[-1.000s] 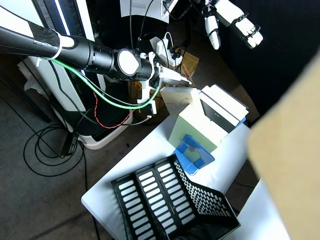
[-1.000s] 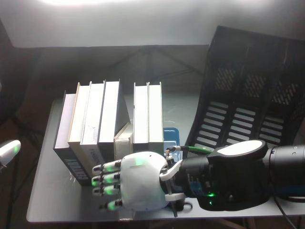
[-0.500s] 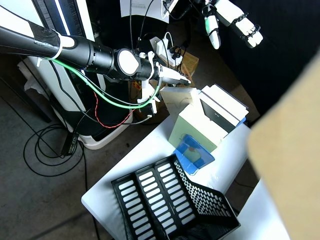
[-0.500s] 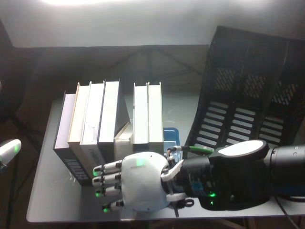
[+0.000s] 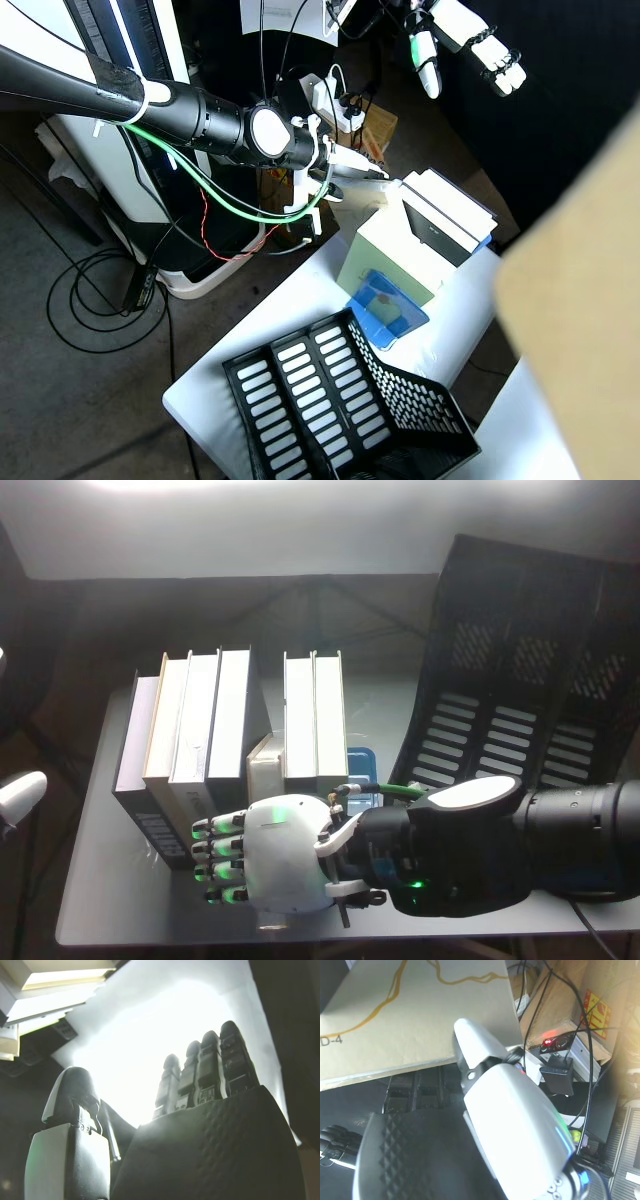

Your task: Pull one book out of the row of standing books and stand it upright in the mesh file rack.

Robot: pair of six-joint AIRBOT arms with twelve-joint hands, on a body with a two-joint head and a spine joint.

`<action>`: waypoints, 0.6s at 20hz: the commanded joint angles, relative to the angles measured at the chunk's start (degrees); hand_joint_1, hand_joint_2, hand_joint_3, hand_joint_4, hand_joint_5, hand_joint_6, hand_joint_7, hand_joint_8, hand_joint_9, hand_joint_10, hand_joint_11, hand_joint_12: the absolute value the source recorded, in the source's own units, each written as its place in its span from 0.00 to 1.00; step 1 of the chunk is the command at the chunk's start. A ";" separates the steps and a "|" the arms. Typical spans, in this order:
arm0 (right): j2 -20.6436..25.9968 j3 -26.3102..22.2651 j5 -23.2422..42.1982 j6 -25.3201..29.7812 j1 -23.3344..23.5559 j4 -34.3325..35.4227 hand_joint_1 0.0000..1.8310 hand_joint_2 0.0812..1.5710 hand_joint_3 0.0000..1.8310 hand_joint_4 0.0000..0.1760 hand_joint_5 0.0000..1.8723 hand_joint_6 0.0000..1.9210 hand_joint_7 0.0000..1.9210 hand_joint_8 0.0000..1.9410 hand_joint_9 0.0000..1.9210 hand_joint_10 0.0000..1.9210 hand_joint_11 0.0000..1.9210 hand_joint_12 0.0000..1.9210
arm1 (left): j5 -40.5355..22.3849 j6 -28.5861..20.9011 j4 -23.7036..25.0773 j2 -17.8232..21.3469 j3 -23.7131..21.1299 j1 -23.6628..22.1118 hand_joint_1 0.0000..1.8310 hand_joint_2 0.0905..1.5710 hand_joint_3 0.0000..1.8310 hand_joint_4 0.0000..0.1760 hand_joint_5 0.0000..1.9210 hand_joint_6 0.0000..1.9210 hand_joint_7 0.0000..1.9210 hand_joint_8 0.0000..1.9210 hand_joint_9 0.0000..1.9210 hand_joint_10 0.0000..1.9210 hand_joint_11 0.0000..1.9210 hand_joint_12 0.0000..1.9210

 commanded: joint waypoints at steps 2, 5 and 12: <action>-0.34 0.82 0.08 -0.07 -0.28 -0.10 0.69 0.96 0.04 0.00 0.18 0.02 0.10 0.01 0.04 0.01 0.00 0.00 | -6.82 -0.39 -0.54 0.00 0.49 0.05 0.22 0.78 0.00 0.44 0.00 0.00 0.00 0.00 0.00 0.00 0.00 0.00; -1.24 2.10 -1.27 -0.07 -0.57 -0.51 0.70 1.00 0.03 0.13 0.12 0.00 0.03 0.00 0.00 0.00 0.00 0.00 | -6.73 -0.42 -0.47 -0.02 0.49 0.05 0.20 0.78 0.00 0.53 0.00 0.00 0.00 0.00 0.00 0.00 0.00 0.00; -1.72 2.73 -1.76 -0.08 -0.66 -2.25 0.70 1.00 0.03 0.17 0.12 0.00 0.00 0.00 0.00 0.00 0.00 0.00 | -6.68 -0.47 -0.41 -0.13 0.59 0.05 0.20 0.78 0.00 0.52 0.00 0.00 0.00 0.00 0.00 0.00 0.00 0.00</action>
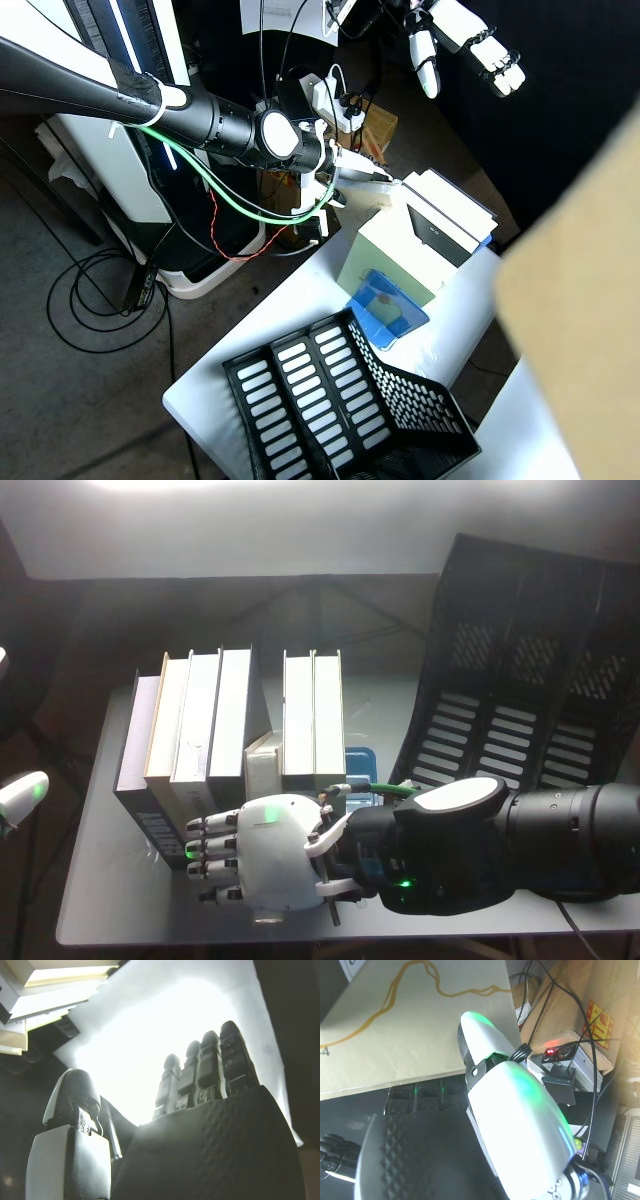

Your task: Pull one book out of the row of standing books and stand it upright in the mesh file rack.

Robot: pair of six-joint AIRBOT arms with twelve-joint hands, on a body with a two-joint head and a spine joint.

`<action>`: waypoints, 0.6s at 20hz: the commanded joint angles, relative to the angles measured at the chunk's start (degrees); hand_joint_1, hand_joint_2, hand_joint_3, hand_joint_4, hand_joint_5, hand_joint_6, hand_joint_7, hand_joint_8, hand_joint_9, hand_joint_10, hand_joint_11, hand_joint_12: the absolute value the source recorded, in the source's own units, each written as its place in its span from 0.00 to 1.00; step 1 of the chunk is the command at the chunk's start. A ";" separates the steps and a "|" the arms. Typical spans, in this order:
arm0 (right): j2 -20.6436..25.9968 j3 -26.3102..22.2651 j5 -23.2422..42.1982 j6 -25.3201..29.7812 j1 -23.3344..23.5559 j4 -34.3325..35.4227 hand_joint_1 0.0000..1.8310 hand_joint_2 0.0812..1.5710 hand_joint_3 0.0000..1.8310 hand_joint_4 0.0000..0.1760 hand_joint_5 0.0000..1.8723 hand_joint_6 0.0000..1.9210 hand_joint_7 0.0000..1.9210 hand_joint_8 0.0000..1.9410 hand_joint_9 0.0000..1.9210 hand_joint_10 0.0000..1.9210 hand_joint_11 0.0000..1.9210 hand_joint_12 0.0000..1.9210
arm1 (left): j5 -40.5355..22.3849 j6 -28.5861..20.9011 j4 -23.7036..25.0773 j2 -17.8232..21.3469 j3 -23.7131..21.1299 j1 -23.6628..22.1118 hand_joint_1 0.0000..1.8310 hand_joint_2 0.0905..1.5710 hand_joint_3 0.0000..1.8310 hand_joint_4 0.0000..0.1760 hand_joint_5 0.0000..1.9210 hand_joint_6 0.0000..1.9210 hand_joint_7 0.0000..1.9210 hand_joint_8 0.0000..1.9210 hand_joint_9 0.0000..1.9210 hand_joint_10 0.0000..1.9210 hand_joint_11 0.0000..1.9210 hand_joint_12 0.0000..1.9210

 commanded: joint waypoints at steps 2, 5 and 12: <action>0.31 -0.20 -0.73 -0.39 -0.55 -0.61 0.70 1.00 0.03 0.18 0.12 0.00 0.02 0.01 0.00 0.00 0.00 0.00 | -6.74 -0.27 -0.37 -0.13 0.51 0.06 0.21 0.78 0.00 0.51 0.00 0.00 0.00 0.00 0.00 0.00 0.00 0.00; 0.62 -0.58 -0.82 -0.37 -0.59 -0.22 0.70 1.00 0.03 0.18 0.12 0.00 0.02 0.01 0.00 0.00 0.00 0.00 | -6.56 -0.27 -0.41 -0.13 0.63 0.06 0.21 0.78 0.00 0.52 0.00 0.00 0.00 0.00 0.00 0.00 0.00 0.00; 0.63 -0.64 -0.67 -0.37 -0.65 0.89 0.70 1.00 0.03 0.17 0.12 0.00 0.00 0.00 0.00 0.00 0.00 0.00 | -6.28 -0.33 -0.27 -0.50 1.01 0.05 0.22 0.78 0.00 0.37 0.00 0.00 0.00 0.00 0.00 0.00 0.00 0.00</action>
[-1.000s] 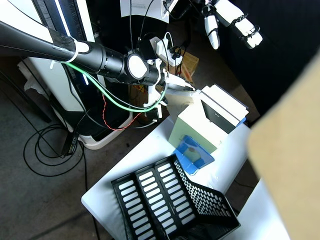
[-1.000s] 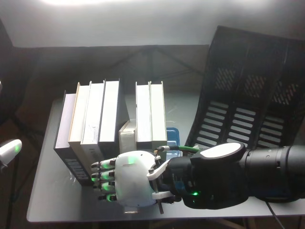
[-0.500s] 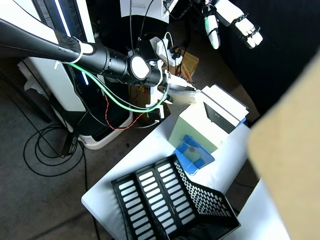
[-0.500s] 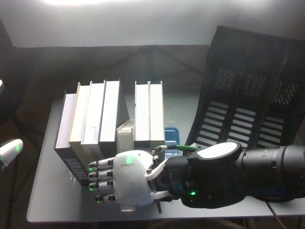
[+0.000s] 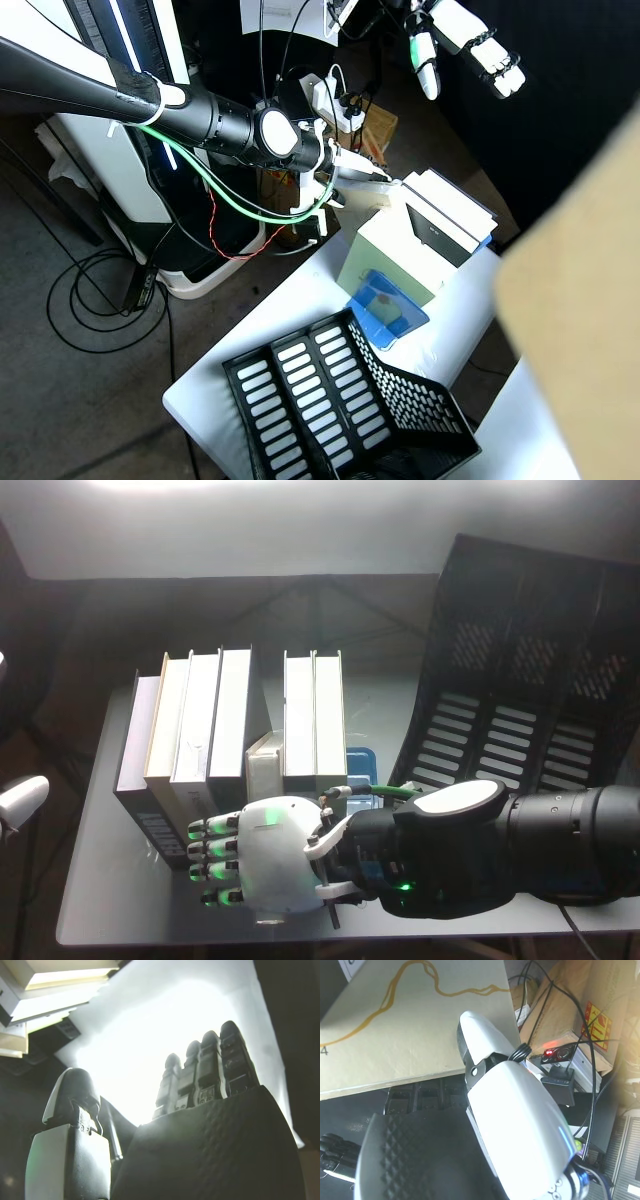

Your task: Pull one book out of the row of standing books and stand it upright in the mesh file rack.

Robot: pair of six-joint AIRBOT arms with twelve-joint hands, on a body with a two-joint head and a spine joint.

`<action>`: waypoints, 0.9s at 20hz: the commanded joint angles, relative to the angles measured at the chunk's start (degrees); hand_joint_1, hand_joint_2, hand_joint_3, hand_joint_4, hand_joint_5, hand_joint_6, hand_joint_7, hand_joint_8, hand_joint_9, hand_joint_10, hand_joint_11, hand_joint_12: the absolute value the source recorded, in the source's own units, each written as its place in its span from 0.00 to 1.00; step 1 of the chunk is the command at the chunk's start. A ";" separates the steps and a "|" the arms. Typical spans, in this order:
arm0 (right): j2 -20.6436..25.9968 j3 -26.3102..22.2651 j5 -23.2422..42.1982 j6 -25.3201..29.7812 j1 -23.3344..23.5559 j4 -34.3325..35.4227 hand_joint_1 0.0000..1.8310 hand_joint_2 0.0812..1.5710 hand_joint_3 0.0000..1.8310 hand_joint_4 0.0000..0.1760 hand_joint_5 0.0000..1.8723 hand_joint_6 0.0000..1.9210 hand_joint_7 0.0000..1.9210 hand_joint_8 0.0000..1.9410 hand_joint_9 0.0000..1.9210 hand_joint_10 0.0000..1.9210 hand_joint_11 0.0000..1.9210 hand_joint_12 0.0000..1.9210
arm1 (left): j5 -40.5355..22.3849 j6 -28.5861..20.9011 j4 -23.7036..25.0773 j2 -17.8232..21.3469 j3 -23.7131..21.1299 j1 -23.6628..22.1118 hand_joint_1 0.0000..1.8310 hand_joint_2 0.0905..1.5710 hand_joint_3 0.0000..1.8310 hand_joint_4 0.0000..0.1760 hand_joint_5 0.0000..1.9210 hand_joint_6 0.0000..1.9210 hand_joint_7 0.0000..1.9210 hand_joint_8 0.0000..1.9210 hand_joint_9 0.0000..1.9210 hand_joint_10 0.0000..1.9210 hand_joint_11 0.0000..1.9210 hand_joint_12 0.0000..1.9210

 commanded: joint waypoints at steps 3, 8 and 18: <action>0.45 0.31 0.08 -0.13 -0.68 1.26 0.70 1.00 0.03 0.18 0.12 0.00 0.02 0.01 0.00 0.00 0.00 0.00 | -7.02 -0.25 -0.39 0.02 0.48 0.05 0.23 0.79 0.00 0.40 0.00 0.00 0.00 0.00 0.00 0.00 0.00 0.00; 0.45 -0.19 0.51 -0.13 -0.70 1.27 0.70 1.00 0.03 0.18 0.12 0.00 0.03 0.01 0.00 0.00 0.00 0.00 | -7.10 -0.27 -0.38 -0.05 0.50 0.05 0.20 0.79 0.00 0.45 0.00 0.00 0.00 0.00 0.00 0.00 0.00 0.00; 0.63 -1.57 1.19 -0.14 -0.70 0.92 0.70 1.00 0.03 0.17 0.12 0.00 0.00 0.00 0.00 0.00 0.00 0.00 | -7.37 -0.40 -0.58 -0.07 0.37 0.06 0.20 0.80 0.00 0.46 0.00 0.00 0.00 0.00 0.00 0.00 0.00 0.00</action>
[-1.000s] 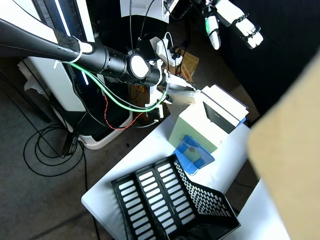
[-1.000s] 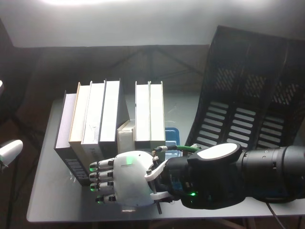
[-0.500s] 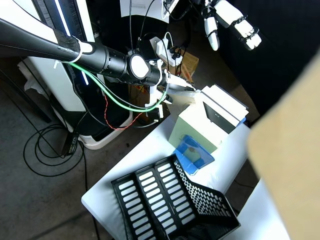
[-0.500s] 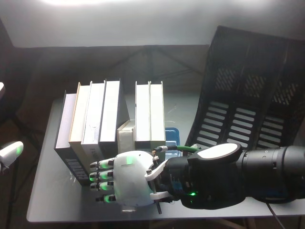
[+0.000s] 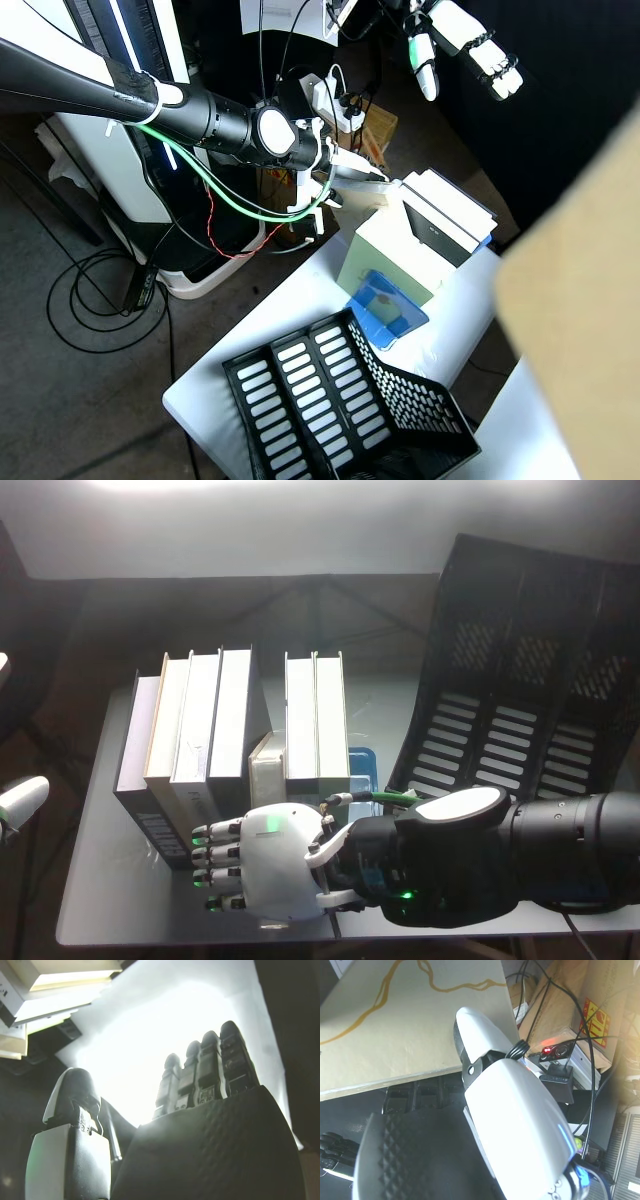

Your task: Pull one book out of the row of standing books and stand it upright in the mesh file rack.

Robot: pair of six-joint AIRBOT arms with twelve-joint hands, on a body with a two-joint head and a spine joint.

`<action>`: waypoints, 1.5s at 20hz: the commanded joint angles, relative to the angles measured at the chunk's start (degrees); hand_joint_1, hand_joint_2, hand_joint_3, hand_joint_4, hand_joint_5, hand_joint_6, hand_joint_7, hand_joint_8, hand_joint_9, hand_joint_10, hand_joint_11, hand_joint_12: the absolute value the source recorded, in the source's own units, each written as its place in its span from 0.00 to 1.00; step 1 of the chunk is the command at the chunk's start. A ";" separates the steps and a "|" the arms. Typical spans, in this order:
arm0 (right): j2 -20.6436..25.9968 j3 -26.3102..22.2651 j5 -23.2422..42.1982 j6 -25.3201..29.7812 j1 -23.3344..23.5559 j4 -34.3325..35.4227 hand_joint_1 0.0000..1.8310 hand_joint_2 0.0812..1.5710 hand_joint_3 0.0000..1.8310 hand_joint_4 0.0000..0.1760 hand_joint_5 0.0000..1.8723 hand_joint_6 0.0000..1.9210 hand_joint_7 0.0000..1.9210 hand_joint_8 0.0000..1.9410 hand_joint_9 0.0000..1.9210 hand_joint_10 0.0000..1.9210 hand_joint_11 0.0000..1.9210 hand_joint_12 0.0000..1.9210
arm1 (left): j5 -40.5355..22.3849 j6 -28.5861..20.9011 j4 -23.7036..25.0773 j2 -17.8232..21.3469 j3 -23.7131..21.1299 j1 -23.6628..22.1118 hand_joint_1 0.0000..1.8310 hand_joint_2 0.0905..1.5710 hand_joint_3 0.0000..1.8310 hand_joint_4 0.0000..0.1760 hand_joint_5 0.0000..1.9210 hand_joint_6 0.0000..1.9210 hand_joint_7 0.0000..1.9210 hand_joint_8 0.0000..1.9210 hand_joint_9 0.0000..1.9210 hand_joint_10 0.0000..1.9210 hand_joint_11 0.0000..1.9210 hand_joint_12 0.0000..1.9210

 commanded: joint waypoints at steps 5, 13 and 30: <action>0.35 -0.45 1.75 0.09 -0.35 0.16 0.70 1.00 0.03 0.18 0.12 0.00 0.02 0.01 0.00 0.00 0.00 0.00 | -7.49 -0.11 -0.43 -0.07 0.41 0.05 0.21 0.79 0.00 0.43 0.00 0.00 0.00 0.00 0.00 0.00 0.00 0.00; 0.54 -0.74 1.92 0.17 -0.35 0.17 0.70 1.00 0.03 0.18 0.12 0.00 0.03 0.01 0.00 0.00 0.00 0.00 | -7.40 -0.20 -0.41 -0.17 0.44 0.04 0.21 0.80 0.00 0.38 0.00 0.00 0.00 0.00 0.00 0.00 0.00 0.00; 0.65 -0.77 2.14 0.80 -0.34 0.19 0.70 1.00 0.03 0.18 0.12 0.00 0.03 0.00 0.00 0.00 0.00 0.00 | -7.17 -0.46 -0.24 -0.44 0.69 -0.01 0.19 0.80 0.00 0.35 0.00 0.00 0.00 0.00 0.00 0.00 0.00 0.00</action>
